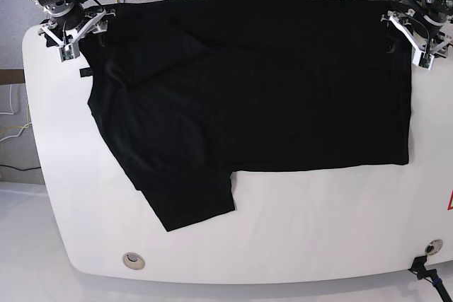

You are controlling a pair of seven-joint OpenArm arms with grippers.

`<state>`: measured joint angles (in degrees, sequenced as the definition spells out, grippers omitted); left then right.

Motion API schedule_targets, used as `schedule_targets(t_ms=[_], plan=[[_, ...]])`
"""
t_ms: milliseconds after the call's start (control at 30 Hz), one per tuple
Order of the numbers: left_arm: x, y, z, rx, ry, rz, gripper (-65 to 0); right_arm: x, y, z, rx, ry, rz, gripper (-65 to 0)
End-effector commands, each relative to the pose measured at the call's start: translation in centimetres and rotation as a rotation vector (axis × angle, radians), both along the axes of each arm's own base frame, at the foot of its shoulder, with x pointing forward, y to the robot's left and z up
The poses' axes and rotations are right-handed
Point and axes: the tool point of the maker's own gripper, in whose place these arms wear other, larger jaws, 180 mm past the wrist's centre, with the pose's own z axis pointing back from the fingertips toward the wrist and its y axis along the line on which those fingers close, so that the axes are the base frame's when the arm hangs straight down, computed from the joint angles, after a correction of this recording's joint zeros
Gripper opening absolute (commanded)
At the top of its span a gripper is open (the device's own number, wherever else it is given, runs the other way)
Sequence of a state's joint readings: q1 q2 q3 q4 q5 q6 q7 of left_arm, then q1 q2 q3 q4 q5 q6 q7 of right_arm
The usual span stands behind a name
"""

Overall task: Fold the T-shirt properly
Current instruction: 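Reach both grippers down to the shirt's hem corners and grasp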

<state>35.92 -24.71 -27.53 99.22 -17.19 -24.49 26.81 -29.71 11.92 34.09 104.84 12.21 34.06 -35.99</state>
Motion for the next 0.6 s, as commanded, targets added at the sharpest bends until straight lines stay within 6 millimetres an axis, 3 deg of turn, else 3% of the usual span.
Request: schedule_targets(t_ms=[0,167,267,333,500,567], plan=[[1.3,1.1,1.8,0.028,-0.06,0.008,-18.1,1.7,-0.2,1.9,-0.015,-0.075,0.011,-15.5],[5.7,1.6,4.8,0.033,-0.196,0.023,-18.1,5.7,0.0,3.8,-0.008,-0.177,0.015,-15.5],[8.0,1.8,6.1,0.037,-0.237,0.037,-18.1,8.7,1.3,4.7,0.016,-0.232,0.046,-15.5],[9.9,1.9,7.4,0.036,-0.271,0.048,-18.1,11.0,1.2,5.4,0.008,-0.248,0.064,-15.5],[13.8,3.0,9.5,0.015,-0.333,0.098,-18.1,16.6,2.0,5.5,0.079,-0.272,0.064,-15.6],[15.4,2.9,9.2,-0.016,-0.333,0.108,-18.1,18.6,2.3,5.2,0.113,-0.273,0.062,-15.6]])
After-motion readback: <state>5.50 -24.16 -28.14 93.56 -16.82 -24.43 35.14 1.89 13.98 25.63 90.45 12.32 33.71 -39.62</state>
